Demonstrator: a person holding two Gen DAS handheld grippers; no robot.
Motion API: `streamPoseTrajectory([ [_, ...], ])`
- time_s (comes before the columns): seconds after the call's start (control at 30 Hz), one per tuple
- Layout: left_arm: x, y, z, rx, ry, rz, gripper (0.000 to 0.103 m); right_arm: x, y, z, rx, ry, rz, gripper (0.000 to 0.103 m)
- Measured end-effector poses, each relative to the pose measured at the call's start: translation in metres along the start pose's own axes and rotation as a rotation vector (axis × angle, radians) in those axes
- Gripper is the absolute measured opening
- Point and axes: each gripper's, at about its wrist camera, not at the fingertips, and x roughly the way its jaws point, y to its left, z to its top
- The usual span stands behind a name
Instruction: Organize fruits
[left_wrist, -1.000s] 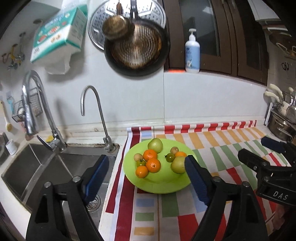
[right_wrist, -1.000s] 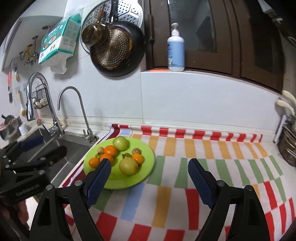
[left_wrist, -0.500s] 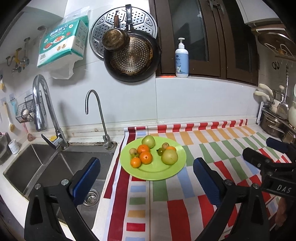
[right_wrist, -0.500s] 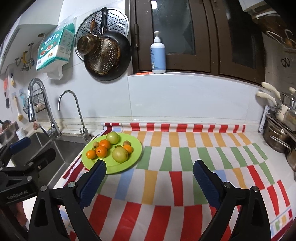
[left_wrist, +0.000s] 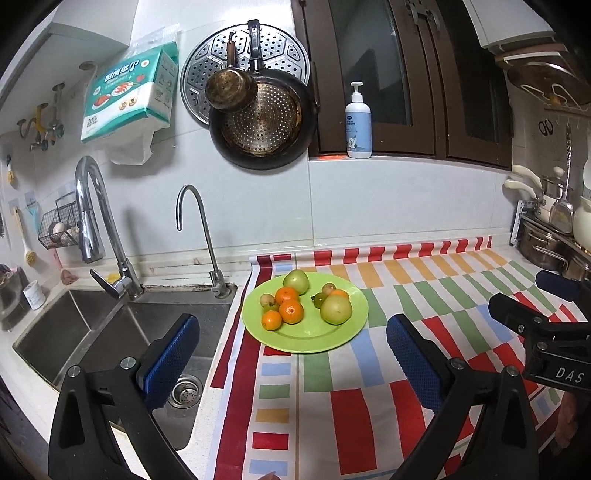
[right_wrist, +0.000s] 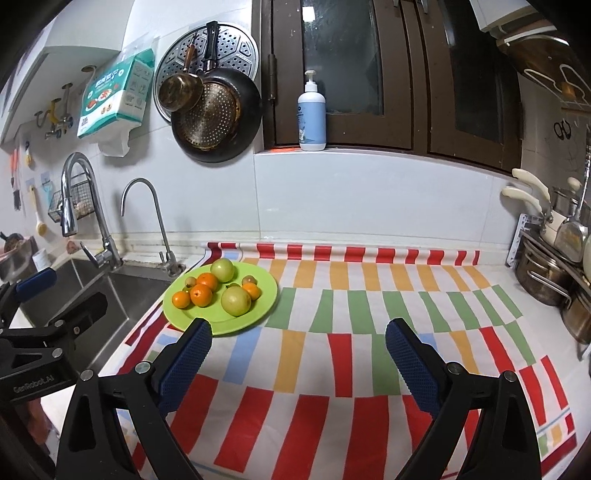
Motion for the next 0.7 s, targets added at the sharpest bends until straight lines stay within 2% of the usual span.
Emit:
streamPoseTrajectory([
  [0.7,0.0028,-0.0022,-0.0008,-0.003,0.006,-0.016,0.103,-0.0005,-0.0028,-0.0005,-0.002,0.003,-0.006,0.096],
])
